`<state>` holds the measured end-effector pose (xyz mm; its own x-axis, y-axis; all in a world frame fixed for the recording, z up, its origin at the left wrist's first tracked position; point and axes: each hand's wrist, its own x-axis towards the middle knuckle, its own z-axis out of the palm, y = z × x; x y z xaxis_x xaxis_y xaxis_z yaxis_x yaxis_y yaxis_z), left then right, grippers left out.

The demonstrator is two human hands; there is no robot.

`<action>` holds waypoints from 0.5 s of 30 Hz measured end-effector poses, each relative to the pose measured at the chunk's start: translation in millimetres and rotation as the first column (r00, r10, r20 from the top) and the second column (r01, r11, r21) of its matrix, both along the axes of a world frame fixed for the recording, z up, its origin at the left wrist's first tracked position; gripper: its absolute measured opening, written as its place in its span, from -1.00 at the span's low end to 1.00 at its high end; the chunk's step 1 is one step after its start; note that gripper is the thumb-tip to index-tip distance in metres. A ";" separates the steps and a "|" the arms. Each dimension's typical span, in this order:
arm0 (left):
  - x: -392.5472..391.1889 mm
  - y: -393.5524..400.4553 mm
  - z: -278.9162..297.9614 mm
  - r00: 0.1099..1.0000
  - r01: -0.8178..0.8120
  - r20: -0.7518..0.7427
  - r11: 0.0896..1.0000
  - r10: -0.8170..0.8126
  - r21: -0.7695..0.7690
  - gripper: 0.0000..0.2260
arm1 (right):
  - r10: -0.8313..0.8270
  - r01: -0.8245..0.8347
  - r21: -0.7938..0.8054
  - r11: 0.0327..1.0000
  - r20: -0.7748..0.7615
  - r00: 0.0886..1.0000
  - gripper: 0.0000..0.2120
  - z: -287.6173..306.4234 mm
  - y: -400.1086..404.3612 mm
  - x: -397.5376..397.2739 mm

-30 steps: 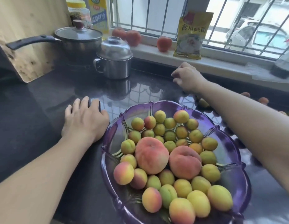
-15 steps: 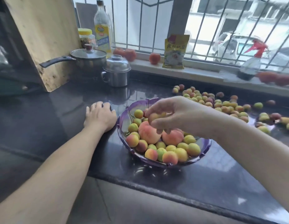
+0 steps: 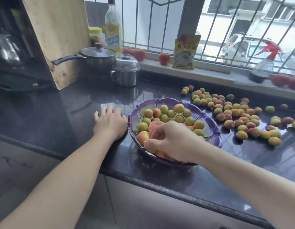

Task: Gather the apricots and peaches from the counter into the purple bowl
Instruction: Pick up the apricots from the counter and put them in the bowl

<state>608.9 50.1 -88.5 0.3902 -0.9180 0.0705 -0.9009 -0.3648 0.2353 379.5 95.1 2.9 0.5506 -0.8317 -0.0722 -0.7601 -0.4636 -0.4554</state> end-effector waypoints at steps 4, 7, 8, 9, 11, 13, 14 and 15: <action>0.1 0.7 0.8 1.000 -0.003 -0.003 1.000 0.003 -0.010 -0.66 | 0.019 -0.018 -0.036 0.999 0.025 1.000 -0.82 0.4 -2.8 -2.4; -0.1 1.3 1.3 1.000 -0.006 -0.007 1.000 0.006 -0.013 -0.66 | 0.034 -0.032 -0.043 0.999 0.055 0.998 -0.85 -0.8 -5.3 -2.9; -0.3 1.5 1.7 1.000 -0.006 -0.009 1.000 0.006 -0.013 -0.66 | 0.041 -0.038 -0.048 0.998 0.060 0.997 -0.85 -1.9 -5.2 -2.9; -0.1 1.3 1.8 1.000 -0.005 -0.010 1.000 0.004 -0.014 -0.67 | 0.049 -0.046 -0.052 0.998 0.060 0.997 -0.85 -3.1 -4.8 -3.0; -0.1 1.7 2.2 1.000 -0.004 -0.014 1.000 0.004 -0.018 -0.67 | 0.068 -0.064 -0.056 0.996 0.058 0.996 -0.86 -3.0 -5.0 -5.0; 0.4 2.4 0.6 1.000 -0.005 -0.013 0.999 0.004 -0.034 -0.66 | 0.044 -0.036 -0.064 0.997 0.123 0.991 -0.86 3.0 -9.6 -11.2; 0.2 2.9 1.0 1.000 -0.005 -0.004 0.999 0.005 -0.034 -0.67 | 0.006 0.008 -0.081 0.997 0.176 0.984 -0.85 8.6 -15.5 -16.0; -0.1 2.7 2.9 1.000 -0.006 0.012 1.000 0.006 -0.020 -0.68 | -0.039 0.065 -0.108 0.992 0.228 0.973 -0.84 14.7 -23.6 -22.0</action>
